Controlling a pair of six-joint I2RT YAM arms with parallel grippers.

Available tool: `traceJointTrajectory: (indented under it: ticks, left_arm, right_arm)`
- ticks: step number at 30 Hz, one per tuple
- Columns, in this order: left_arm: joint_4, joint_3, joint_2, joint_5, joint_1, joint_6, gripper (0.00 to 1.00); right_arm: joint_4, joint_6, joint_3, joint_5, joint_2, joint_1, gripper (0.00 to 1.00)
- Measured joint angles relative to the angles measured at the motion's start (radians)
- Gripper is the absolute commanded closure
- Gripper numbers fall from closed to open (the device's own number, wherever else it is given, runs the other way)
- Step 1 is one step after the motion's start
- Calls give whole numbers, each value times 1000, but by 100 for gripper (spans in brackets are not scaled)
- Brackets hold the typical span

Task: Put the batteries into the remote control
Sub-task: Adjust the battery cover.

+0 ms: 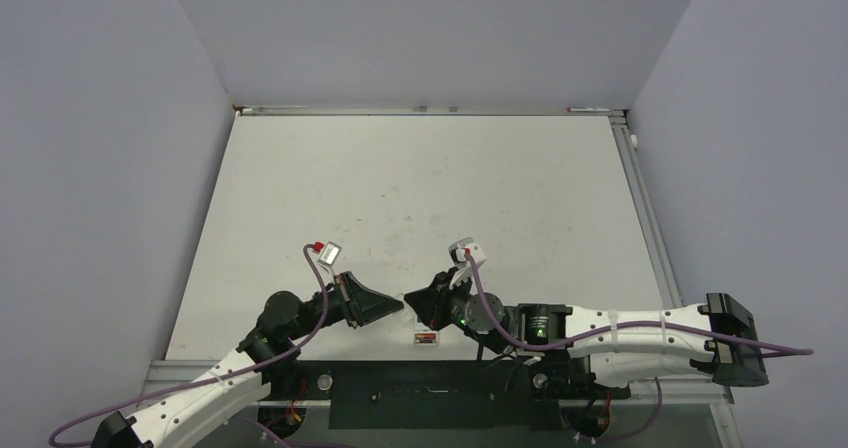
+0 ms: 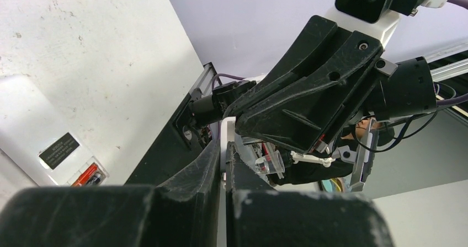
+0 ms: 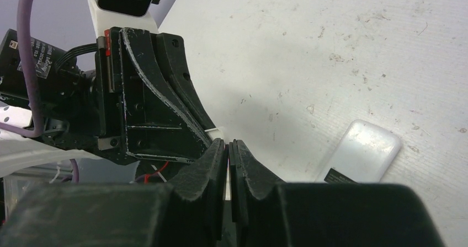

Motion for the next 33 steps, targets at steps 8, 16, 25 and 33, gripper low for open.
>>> traceJointTrajectory:
  ticks: [8,16,25,33]
  left_arm:
    - [-18,0,-24,3,0,2,100]
    - [-54,20,-40,16,0,19,100]
    - [-37,51,-14,95,0,33,100]
    - [-15,65,-8,150,0,35,100]
  right_arm:
    - [-15,-7,6,-13,-2,5,65]
    - [-80,-7,33,-55,-32,5,63]
    - [-156,-18,33,-158,-84,5,64]
    - [-167,-43,51,-280,-89,3,78]
